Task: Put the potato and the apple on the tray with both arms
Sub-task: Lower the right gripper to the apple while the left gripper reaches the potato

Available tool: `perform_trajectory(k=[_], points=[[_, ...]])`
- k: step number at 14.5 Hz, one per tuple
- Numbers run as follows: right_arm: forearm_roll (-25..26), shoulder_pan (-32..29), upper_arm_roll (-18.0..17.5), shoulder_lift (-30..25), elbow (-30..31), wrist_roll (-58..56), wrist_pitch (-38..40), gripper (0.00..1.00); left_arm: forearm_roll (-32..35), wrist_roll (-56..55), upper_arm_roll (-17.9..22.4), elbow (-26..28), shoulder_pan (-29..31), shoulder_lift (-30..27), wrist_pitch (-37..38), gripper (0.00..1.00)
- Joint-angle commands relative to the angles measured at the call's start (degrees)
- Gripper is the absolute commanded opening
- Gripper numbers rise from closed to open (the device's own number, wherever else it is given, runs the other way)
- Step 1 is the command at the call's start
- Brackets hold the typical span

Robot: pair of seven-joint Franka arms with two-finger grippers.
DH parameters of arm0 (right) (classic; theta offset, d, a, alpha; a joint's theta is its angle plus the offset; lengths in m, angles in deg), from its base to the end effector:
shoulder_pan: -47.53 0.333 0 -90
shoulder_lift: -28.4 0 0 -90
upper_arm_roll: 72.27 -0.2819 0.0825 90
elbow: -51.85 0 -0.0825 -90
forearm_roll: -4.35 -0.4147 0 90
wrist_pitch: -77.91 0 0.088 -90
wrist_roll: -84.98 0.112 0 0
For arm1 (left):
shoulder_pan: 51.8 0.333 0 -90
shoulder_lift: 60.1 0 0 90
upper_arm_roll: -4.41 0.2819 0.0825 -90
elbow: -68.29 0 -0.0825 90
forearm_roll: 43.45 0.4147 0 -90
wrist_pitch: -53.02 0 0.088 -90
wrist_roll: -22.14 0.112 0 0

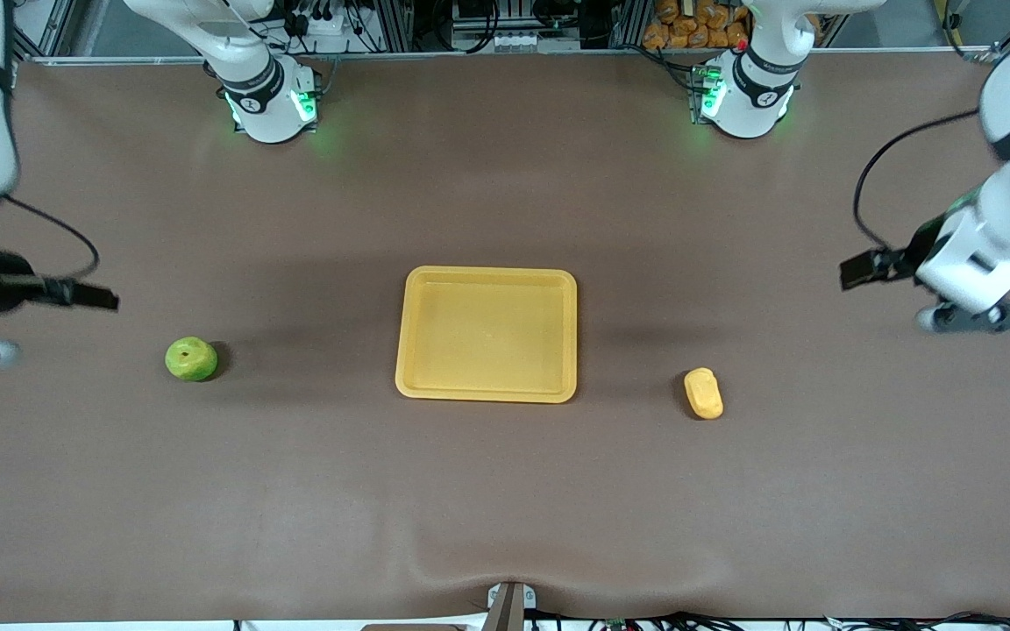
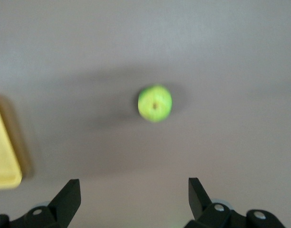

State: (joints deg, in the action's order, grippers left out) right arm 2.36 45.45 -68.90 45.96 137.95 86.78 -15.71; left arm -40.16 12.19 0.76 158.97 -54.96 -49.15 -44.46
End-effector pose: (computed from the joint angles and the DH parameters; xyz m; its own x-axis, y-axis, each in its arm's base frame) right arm 0.6510 -0.0548 0.4338 0.9764 -0.1273 -0.1742 -0.1311 -0.9913 -0.0105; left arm 0.6335 -0.0674 0.4736 0.9968 0.0477 -0.0634 0.0441 -0.9975 -0.0559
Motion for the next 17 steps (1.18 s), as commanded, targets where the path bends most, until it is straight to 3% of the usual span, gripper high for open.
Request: perform_trajectory(k=[1,7,17], points=[[0.31,0.06,-0.47,2.22,-2.6,0.83,-2.61,1.0,-0.31,-6.11,-0.66,-0.76,-2.02,5.21,-5.51,1.0],[0.22,-0.9,-0.38,8.2,-2.34,0.83,-2.35,1.0,0.13,-19.04,-0.66,-0.94,-7.3,14.7,-16.24,1.0],[-0.04,-1.88,-0.29,10.57,-1.81,0.83,-1.21,1.0,0.22,-28.46,-0.57,1.25,-7.13,23.5,-23.1,1.0]])
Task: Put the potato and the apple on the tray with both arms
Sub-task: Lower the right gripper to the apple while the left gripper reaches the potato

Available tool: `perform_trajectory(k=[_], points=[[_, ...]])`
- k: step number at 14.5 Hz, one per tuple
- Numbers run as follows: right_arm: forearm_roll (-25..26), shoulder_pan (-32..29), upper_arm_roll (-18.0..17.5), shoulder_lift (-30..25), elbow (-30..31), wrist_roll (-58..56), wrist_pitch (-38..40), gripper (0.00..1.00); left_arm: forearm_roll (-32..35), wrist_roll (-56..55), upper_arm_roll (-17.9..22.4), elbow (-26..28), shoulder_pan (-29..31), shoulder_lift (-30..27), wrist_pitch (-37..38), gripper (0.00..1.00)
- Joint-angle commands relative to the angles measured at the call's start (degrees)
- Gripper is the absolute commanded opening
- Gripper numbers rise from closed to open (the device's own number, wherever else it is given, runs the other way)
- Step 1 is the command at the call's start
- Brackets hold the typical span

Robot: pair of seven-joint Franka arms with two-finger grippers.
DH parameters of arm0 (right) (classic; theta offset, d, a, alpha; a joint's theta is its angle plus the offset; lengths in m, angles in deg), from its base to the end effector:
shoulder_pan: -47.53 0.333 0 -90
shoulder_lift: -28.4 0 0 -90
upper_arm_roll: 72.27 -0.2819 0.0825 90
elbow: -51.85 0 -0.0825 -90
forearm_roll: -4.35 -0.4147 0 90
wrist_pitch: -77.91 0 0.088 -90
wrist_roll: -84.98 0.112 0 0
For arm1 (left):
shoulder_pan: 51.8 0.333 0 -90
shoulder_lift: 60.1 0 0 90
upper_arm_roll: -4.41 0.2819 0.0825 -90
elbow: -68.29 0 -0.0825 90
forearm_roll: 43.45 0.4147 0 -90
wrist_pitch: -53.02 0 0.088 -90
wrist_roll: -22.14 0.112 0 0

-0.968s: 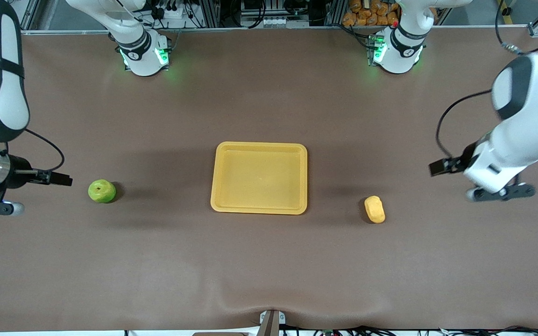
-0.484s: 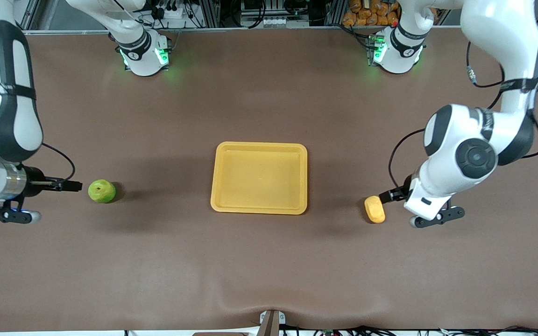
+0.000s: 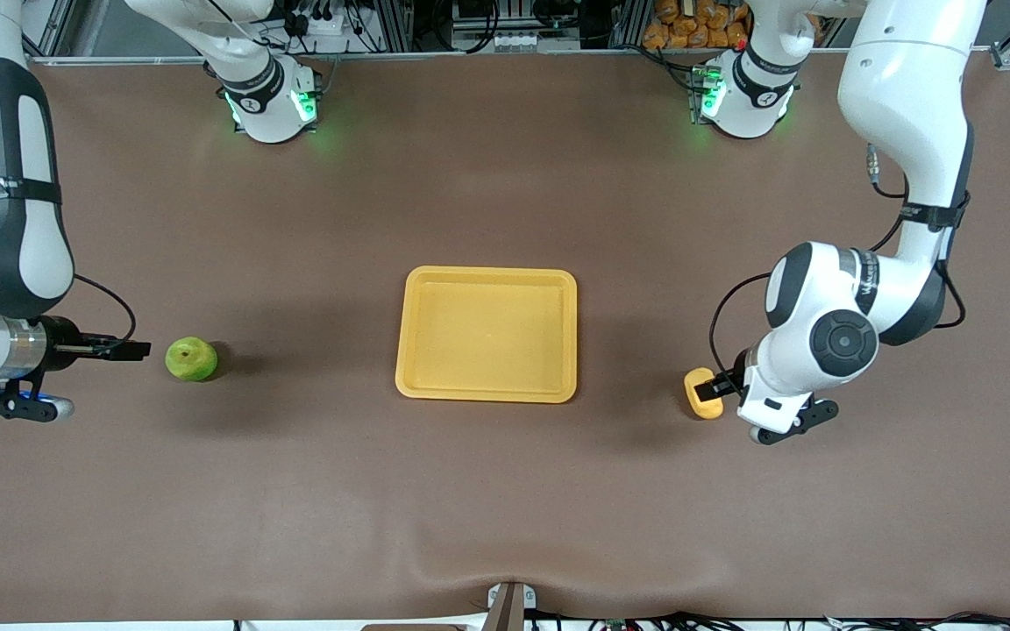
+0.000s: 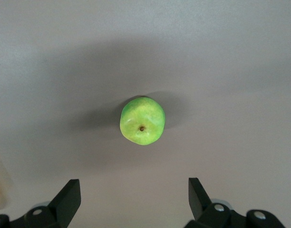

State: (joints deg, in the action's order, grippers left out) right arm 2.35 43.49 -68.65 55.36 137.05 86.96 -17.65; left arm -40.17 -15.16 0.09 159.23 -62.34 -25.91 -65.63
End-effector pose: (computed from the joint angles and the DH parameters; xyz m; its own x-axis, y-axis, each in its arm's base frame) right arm 0.6640 -0.0810 0.3349 0.9440 -0.1668 -0.2847 -0.1722 -0.9850 0.0061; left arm 0.6672 -0.1690 0.2284 0.9271 0.3650 -0.0855 0.3598 -0.9304 -0.0708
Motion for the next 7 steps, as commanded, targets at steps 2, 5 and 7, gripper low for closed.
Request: perform_trajectory(k=[2,5,7], points=[[-0.03,0.26,-0.55,1.87,-0.92,0.66,0.73,1.0,0.23,-1.29,0.02,1.96,0.43,0.97,-4.47,1.0],[-0.64,0.17,-0.63,2.57,-0.92,0.3,1.17,1.0,0.14,-1.46,0.02,3.45,0.25,1.94,-8.6,1.0],[-0.56,0.18,-0.55,4.84,-0.92,0.83,0.65,1.0,0.14,-1.46,-0.07,3.72,-0.01,2.81,-10.28,1.0]])
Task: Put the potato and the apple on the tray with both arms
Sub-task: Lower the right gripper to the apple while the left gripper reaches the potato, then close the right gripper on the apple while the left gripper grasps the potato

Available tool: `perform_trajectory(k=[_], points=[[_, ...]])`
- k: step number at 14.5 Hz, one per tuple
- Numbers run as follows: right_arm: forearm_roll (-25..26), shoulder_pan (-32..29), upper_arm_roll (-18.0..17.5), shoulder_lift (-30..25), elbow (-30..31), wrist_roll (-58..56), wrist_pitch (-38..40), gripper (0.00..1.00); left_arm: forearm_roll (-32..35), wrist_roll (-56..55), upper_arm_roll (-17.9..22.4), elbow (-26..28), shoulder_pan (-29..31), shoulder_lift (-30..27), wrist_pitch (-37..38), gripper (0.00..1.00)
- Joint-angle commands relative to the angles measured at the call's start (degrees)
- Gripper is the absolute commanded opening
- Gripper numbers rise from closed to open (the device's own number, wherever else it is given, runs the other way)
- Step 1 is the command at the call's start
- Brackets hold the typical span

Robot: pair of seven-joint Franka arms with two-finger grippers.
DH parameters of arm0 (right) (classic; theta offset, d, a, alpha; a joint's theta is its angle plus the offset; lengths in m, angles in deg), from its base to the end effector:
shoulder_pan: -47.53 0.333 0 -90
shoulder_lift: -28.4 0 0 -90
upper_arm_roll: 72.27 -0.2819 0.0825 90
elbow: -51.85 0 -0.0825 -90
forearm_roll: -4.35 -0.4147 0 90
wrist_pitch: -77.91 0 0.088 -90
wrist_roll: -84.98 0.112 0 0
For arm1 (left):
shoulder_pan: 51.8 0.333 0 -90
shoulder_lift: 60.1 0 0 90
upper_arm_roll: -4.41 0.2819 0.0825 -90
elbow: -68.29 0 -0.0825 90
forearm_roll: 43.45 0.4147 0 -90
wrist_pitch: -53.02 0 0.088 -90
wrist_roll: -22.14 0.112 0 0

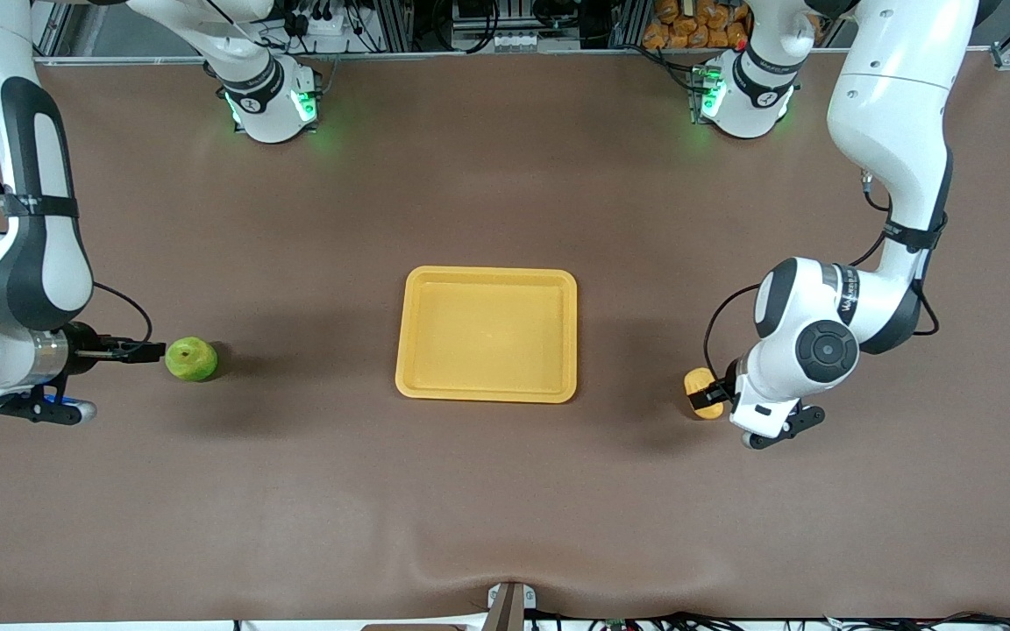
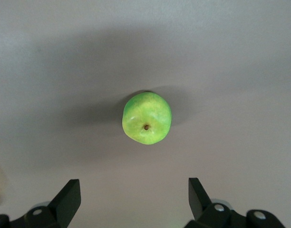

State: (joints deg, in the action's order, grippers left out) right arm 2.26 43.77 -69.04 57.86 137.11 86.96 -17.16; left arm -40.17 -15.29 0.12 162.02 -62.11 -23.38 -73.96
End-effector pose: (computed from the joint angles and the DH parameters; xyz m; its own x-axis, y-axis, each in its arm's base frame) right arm 0.6629 -0.0734 0.3047 0.9293 -0.1545 -0.3355 -0.1618 -0.9868 0.0062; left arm 0.6644 -0.1671 0.1873 0.9288 0.3677 -0.0470 0.3664 -0.9298 -0.0346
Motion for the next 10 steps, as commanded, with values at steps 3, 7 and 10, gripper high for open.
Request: perform_trajectory(k=[3,7,10], points=[[0.42,-0.45,-0.25,7.36,-1.24,-8.35,-0.46,1.0,0.14,-1.24,-0.1,0.93,-0.41,1.25,-3.18,0.97],[-0.72,-1.77,-0.25,7.81,0.87,-9.28,-8.09,1.0,0.14,-1.33,-0.1,0.84,-0.42,1.69,-3.71,0.94],[-0.72,-1.51,-0.25,6.15,7.0,-8.67,-15.38,1.0,0.14,-1.33,-0.02,0.84,-0.42,2.48,-5.2,0.91]])
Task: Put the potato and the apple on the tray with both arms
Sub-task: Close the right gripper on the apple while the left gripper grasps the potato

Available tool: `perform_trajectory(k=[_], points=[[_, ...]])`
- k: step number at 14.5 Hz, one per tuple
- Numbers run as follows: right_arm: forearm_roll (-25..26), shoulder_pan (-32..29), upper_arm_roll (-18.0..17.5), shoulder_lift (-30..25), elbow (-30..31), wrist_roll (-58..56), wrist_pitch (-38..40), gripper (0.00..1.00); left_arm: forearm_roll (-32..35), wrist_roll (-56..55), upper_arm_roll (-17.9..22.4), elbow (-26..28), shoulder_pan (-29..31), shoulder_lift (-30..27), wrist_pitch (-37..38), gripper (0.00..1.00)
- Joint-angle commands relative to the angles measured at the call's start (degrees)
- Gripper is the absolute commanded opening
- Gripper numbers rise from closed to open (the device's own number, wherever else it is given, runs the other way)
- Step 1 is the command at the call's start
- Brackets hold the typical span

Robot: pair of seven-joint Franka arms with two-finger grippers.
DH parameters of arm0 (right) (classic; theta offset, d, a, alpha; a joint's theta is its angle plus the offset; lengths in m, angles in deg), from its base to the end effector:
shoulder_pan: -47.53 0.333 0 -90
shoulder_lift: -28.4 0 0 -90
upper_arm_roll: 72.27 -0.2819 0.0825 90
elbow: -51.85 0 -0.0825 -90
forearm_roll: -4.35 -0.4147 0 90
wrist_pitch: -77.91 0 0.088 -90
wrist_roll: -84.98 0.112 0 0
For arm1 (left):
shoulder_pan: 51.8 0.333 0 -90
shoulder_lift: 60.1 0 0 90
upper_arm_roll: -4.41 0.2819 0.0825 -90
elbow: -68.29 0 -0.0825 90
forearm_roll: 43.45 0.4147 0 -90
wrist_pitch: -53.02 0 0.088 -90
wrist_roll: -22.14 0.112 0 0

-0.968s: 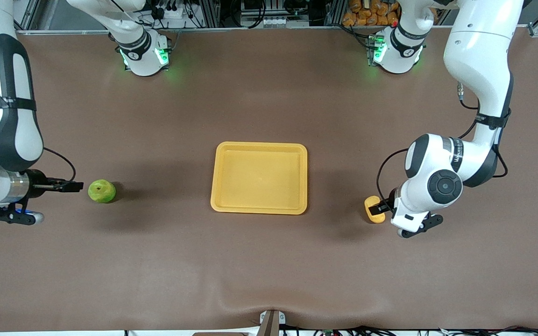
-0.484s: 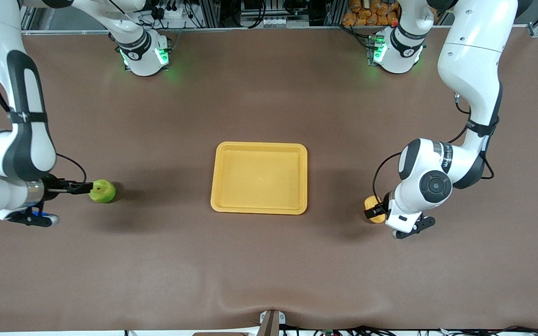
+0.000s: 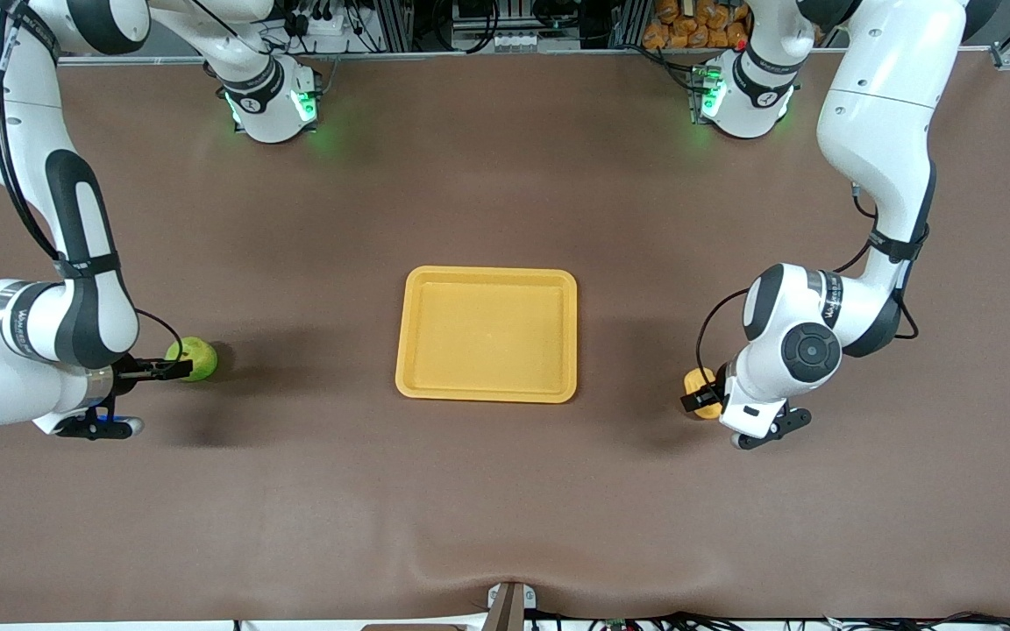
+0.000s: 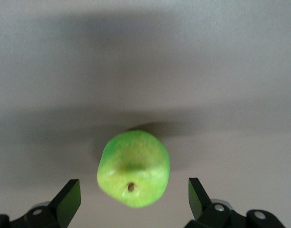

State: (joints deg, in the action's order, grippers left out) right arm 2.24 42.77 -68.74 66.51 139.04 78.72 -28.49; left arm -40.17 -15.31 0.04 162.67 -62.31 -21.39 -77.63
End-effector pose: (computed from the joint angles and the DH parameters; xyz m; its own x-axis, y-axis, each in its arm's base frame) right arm 0.6661 -0.0903 0.1978 0.9461 -0.0380 -0.3215 -0.0494 -0.9984 -0.0273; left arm 0.6617 -0.1707 0.1638 0.9311 0.3631 -0.0354 0.3626 -0.9317 -0.0198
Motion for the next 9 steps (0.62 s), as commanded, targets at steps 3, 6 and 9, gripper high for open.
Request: perform_trajectory(k=[3,6,9], points=[[-0.71,-0.07,-0.54,-4.17,8.17,3.34,-7.49,1.0,0.14,-1.32,0.06,0.19,-0.21,0.75,-1.89,0.82],[-0.71,-0.07,-0.54,-6.63,14.91,3.53,-15.3,1.0,0.14,-1.32,0.06,0.19,-0.21,0.84,-1.89,0.66],[-0.71,0.36,-0.54,-8.4,20.47,3.62,-21.47,1.0,0.14,-1.23,-0.03,0.19,-0.3,0.93,-1.89,0.48]])
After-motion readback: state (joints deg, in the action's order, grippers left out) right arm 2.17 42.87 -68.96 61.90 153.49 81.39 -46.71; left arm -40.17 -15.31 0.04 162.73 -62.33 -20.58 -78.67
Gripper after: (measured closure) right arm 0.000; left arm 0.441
